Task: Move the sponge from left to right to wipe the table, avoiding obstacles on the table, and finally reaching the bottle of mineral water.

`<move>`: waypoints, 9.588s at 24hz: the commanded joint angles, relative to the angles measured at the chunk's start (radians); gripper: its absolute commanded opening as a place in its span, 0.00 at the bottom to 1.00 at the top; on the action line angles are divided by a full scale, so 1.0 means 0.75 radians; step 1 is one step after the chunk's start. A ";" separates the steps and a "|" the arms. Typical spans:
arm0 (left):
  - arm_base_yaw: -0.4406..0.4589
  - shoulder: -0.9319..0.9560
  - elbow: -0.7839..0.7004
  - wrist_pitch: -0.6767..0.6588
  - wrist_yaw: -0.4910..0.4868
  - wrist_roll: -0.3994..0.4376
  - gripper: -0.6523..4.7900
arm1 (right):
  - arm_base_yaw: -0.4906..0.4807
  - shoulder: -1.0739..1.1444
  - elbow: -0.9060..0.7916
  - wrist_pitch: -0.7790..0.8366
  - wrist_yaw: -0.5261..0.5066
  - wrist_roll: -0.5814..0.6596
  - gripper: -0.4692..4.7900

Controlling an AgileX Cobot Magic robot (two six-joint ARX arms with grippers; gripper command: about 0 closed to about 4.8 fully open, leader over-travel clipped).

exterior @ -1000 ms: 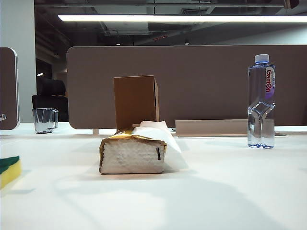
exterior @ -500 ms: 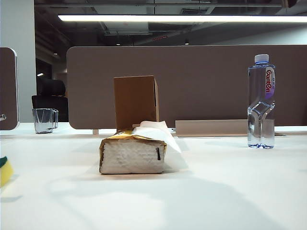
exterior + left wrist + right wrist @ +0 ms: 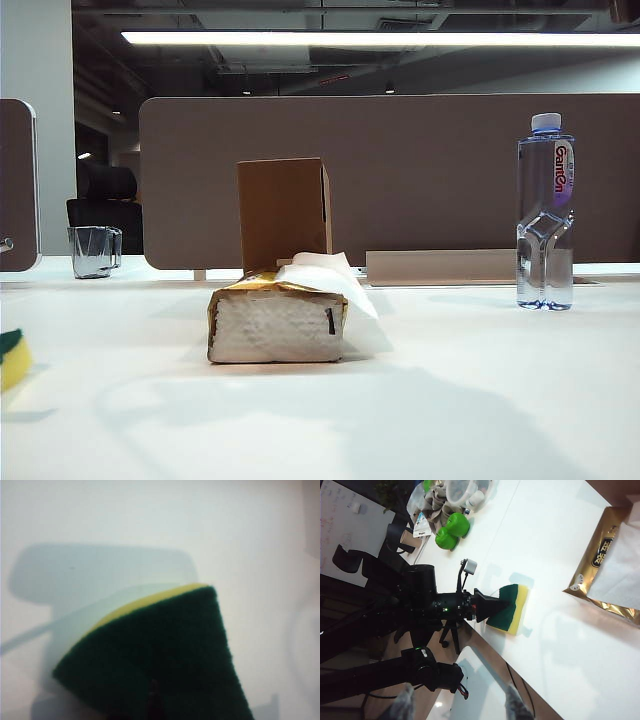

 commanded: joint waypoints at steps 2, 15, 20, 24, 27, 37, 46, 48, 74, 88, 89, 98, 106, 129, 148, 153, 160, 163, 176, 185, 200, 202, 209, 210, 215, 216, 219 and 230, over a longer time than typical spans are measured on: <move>-0.158 0.008 -0.014 0.025 -0.073 -0.070 0.11 | 0.001 -0.007 0.006 -0.007 -0.009 -0.010 0.53; -0.610 0.280 -0.015 0.381 -0.156 -0.371 0.11 | 0.001 -0.078 0.006 -0.035 -0.009 -0.015 0.53; -0.806 0.341 -0.012 0.516 -0.215 -0.494 0.11 | 0.001 -0.101 0.006 -0.094 -0.009 -0.050 0.53; -0.880 0.341 -0.013 0.563 -0.220 -0.568 0.11 | 0.001 -0.110 0.006 -0.122 -0.009 -0.073 0.53; -0.899 0.341 -0.012 0.599 -0.243 -0.596 0.11 | 0.001 -0.112 0.006 -0.126 -0.010 -0.076 0.53; -0.899 0.356 -0.012 0.682 -0.238 -0.619 0.11 | 0.001 -0.113 0.006 -0.153 -0.009 -0.076 0.53; -0.908 0.492 0.039 0.833 -0.148 -0.627 0.11 | 0.001 -0.115 0.006 -0.154 -0.010 -0.076 0.53; -0.920 0.499 0.052 0.841 -0.148 -0.618 0.11 | 0.001 -0.116 0.006 -0.156 -0.010 -0.076 0.53; -0.945 0.498 0.063 0.900 -0.183 -0.629 0.50 | 0.001 -0.122 0.006 -0.158 -0.014 -0.076 0.53; -0.945 0.469 0.152 0.876 -0.183 -0.613 0.52 | 0.001 -0.122 0.006 -0.161 -0.014 -0.076 0.53; -0.944 0.467 0.163 0.857 -0.184 -0.611 0.52 | 0.001 -0.122 0.006 -0.161 -0.014 -0.076 0.53; -0.841 0.406 0.194 0.727 -0.183 -0.569 0.52 | 0.001 -0.128 0.006 -0.163 -0.045 -0.080 0.53; -0.698 0.181 0.195 0.550 -0.182 -0.448 0.52 | 0.001 -0.128 0.006 -0.241 -0.043 -0.092 0.53; -0.406 -0.246 0.653 -0.342 -0.316 0.112 0.52 | 0.001 -0.244 0.004 -0.541 0.003 -0.120 0.53; -0.174 -0.658 0.727 -0.846 -0.378 0.225 0.52 | 0.001 -0.253 -0.008 -0.649 0.032 -0.181 0.53; -0.174 -0.746 0.727 -1.032 -0.297 0.221 0.52 | 0.002 -0.253 -0.055 -0.706 0.026 -0.182 0.54; -0.174 -0.781 0.728 -1.125 -0.142 0.220 0.58 | 0.002 -0.253 -0.162 -0.695 0.033 -0.180 0.63; -0.174 -0.782 0.728 -1.137 -0.113 0.221 0.59 | 0.002 -0.252 -0.257 -0.642 0.063 -0.163 0.63; -0.175 -0.783 0.728 -1.207 -0.062 0.221 0.64 | 0.420 -0.119 -0.348 -0.217 0.421 0.136 0.85; -0.175 -0.783 0.780 -1.269 -0.062 0.225 0.64 | 0.535 0.222 -0.348 0.104 0.535 0.217 0.86; -0.175 -0.783 0.886 -1.271 -0.057 0.225 0.64 | 0.568 0.555 -0.348 0.369 0.583 0.310 0.86; -0.175 -0.783 0.886 -1.272 -0.057 0.226 0.64 | 0.593 0.606 -0.348 0.423 0.594 0.330 0.86; -0.175 -0.783 0.888 -1.291 -0.057 0.227 0.64 | 0.592 0.665 -0.348 0.543 0.604 0.378 0.86; -0.175 -0.783 0.889 -1.295 -0.057 0.237 0.64 | 0.593 0.673 -0.348 0.555 0.601 0.381 0.86; -0.175 -0.783 0.893 -1.300 -0.057 0.251 0.64 | 0.593 0.716 -0.348 0.599 0.601 0.410 0.86; -0.175 -0.783 0.893 -1.300 -0.057 0.251 0.64 | 0.593 0.724 -0.348 0.610 0.601 0.411 0.86; -0.175 -0.783 0.893 -1.300 -0.057 0.251 0.64 | 0.593 0.741 -0.348 0.637 0.601 0.423 0.86; -0.176 -0.784 0.893 -1.305 -0.057 0.251 0.64 | 0.601 0.845 -0.348 0.641 0.662 0.460 0.84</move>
